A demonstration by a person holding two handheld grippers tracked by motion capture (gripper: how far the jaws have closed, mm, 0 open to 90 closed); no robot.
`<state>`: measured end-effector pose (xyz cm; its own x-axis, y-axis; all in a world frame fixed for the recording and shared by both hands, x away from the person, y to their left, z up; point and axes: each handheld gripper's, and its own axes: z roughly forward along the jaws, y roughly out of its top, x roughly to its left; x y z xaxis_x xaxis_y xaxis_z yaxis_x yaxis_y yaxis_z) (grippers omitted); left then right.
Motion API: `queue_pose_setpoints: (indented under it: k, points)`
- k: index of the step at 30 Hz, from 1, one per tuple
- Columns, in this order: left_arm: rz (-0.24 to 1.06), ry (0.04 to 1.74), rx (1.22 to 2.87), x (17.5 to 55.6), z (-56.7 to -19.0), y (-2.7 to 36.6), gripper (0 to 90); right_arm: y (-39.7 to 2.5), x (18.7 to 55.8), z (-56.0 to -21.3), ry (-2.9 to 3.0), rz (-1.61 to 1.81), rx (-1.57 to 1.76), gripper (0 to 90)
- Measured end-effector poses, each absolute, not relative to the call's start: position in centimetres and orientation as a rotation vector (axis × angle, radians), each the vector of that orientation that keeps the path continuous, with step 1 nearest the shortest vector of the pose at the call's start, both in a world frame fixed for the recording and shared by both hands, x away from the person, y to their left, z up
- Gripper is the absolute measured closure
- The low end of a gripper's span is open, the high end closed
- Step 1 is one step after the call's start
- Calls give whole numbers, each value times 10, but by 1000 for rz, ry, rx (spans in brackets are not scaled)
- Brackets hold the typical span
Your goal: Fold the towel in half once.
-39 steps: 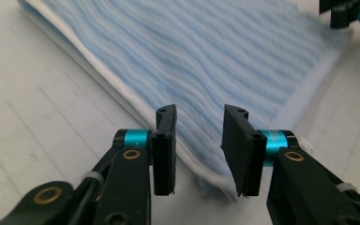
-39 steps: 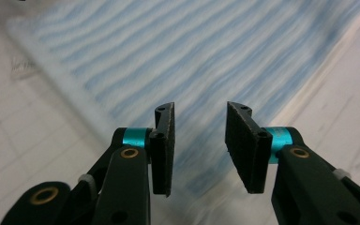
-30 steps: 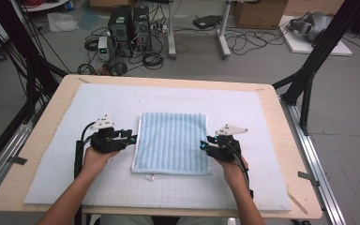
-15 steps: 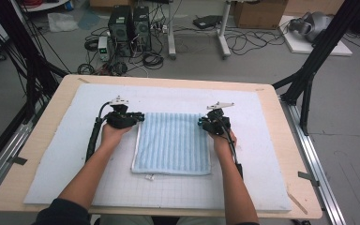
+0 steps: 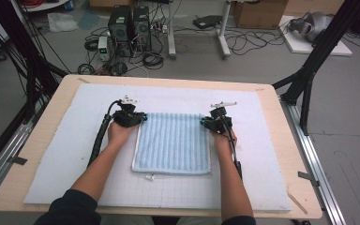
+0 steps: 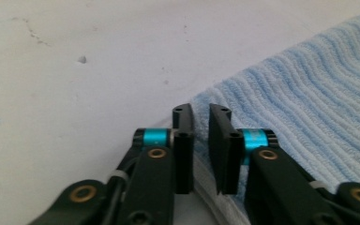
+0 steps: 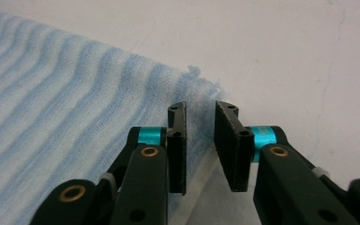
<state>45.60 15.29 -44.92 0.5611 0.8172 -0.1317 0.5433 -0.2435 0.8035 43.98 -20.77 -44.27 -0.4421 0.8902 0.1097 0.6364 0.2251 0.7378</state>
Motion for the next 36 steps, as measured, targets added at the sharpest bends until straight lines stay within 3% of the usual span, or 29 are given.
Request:
queue_pose_setpoints:
  k: [2, 10, 16, 19, 23, 24, 31, 36]
  points:
    - [382, 1091, 1886, 454, -446, 160, 590, -212, 434, -436, 2152, 1097, 1392, 706]
    - [340, 978, 1728, 427, -430, 195, 443, -239, 396, -418, 2092, 1195, 1332, 623]
    - [312, 863, 1669, 398, -420, 213, 337, -254, 365, -405, 2070, 1176, 1283, 455]
    - [306, 859, 1670, 385, -418, 217, 203, -257, 353, -404, 2071, 1195, 1279, 371]
    - [328, 826, 1667, 371, -419, 223, 205, -259, 342, -407, 2097, 1229, 1267, 266]
    - [330, 827, 1669, 369, -420, 224, 205, -258, 339, -409, 2096, 1221, 1263, 205]
    - [409, 762, 1667, 360, -424, 227, 221, -254, 335, -413, 2140, 1164, 1197, 152]
    - [404, 828, 1669, 361, -425, 229, 212, -261, 335, -412, 2103, 1183, 1227, 122]
